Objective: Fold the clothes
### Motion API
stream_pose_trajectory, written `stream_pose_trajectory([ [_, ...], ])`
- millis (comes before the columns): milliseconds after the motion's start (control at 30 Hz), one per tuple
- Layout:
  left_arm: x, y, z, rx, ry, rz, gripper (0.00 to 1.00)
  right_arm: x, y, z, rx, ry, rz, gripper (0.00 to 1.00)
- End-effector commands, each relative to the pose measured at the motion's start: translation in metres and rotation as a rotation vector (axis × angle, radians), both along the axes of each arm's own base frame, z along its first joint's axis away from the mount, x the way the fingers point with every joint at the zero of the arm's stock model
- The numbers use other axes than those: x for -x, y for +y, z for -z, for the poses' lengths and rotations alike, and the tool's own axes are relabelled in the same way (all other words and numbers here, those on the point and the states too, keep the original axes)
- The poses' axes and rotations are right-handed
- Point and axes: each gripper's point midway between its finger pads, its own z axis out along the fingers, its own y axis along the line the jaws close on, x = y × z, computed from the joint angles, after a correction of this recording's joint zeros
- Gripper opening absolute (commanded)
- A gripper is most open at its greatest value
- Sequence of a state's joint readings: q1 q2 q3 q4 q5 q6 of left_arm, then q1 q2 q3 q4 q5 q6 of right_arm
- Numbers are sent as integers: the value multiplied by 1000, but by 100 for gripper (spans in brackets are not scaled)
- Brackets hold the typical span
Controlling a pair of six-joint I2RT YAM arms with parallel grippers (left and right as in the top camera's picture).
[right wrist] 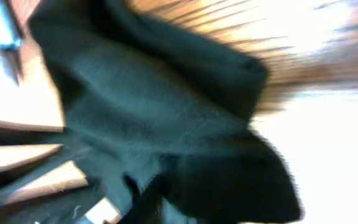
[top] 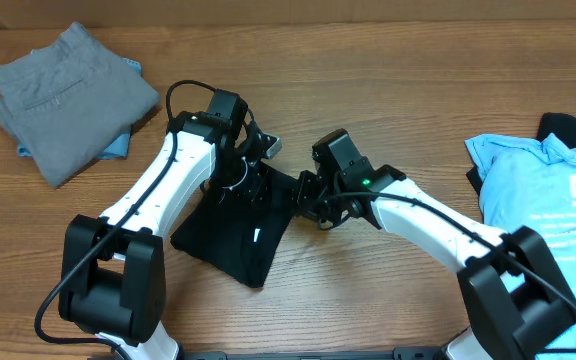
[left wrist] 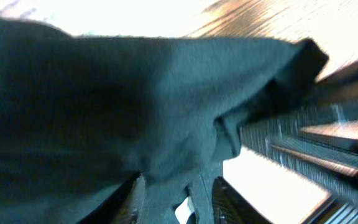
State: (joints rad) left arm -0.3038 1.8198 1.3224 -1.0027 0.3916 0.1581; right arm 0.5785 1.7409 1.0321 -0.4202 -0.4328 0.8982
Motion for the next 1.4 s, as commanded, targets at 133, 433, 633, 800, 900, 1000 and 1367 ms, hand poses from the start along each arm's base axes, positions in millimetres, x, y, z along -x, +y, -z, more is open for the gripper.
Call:
stream_pose_trajectory([
  [133,9,9,7,-58,35,15,61,3,-24,4,17,74,15,4],
  [433,14,21,11,-125,47,14,70,-10,-53,3,10,-10,-88,31],
  [633,17,24,11,-139,63,14,68,13,-37,-27,-204,22,-229,37],
  [800,17,33,4,-143,88,-18,64,42,-24,-50,-255,32,-323,39],
  [900,12,43,-5,-142,97,-53,64,64,-15,-44,-211,90,-352,43],
  [1000,4,55,-13,-139,93,-93,65,76,-13,-27,-89,143,-319,45],
  [1367,-7,93,-21,-127,112,-221,68,86,31,4,-41,143,-324,26],
])
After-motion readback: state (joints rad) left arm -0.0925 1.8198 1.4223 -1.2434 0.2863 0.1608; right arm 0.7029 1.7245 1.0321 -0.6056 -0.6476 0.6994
